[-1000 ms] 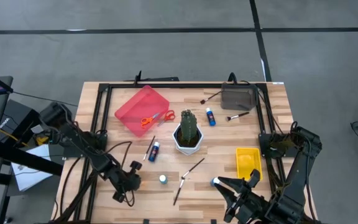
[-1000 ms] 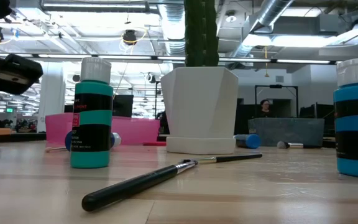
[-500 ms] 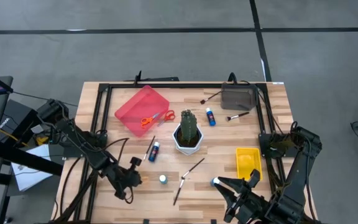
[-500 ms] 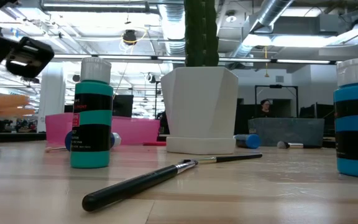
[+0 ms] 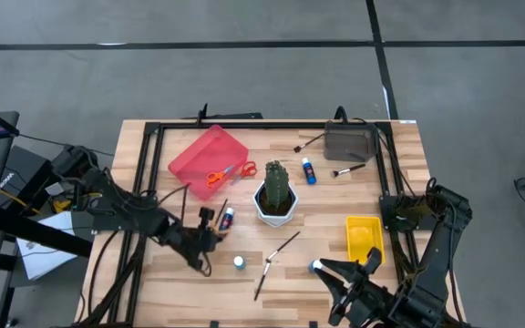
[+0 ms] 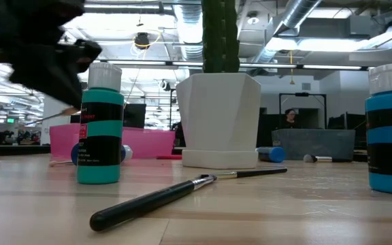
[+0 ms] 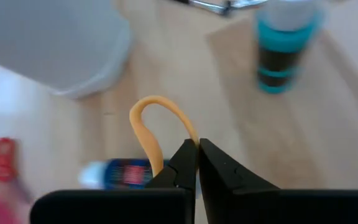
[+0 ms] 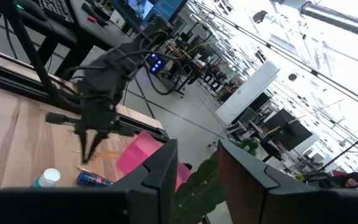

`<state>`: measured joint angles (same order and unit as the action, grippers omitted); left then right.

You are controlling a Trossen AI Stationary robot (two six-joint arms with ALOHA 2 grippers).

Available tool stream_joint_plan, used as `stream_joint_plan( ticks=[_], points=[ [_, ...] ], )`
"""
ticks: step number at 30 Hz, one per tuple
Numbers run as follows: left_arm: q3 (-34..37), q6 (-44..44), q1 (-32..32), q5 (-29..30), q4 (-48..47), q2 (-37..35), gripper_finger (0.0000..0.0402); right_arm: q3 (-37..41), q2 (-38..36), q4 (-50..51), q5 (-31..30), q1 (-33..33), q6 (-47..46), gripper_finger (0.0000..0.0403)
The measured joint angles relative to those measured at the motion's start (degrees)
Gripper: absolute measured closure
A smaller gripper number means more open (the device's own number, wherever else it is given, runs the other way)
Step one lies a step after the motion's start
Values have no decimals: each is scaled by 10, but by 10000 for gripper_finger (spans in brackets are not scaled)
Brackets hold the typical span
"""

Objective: Pick & Place Paint Supplies
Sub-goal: Put the yellow scissors into the pink bin

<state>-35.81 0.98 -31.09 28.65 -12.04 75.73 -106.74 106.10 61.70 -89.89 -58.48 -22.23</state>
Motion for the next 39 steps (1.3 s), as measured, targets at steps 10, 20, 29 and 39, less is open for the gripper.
stream_joint_plan(
  ticks=[10,20,29,39],
  points=[
    [0,-201,189,-5,1,-130,401,0,0,151,0,2,-181,294],
    [-1,-309,450,-183,60,-192,401,0,0,238,11,4,-290,294],
    [-1,-312,622,-326,136,-127,402,0,0,238,36,23,-290,294],
    [-1,-305,675,-366,114,-28,402,0,0,251,46,27,-302,294]
  ],
)
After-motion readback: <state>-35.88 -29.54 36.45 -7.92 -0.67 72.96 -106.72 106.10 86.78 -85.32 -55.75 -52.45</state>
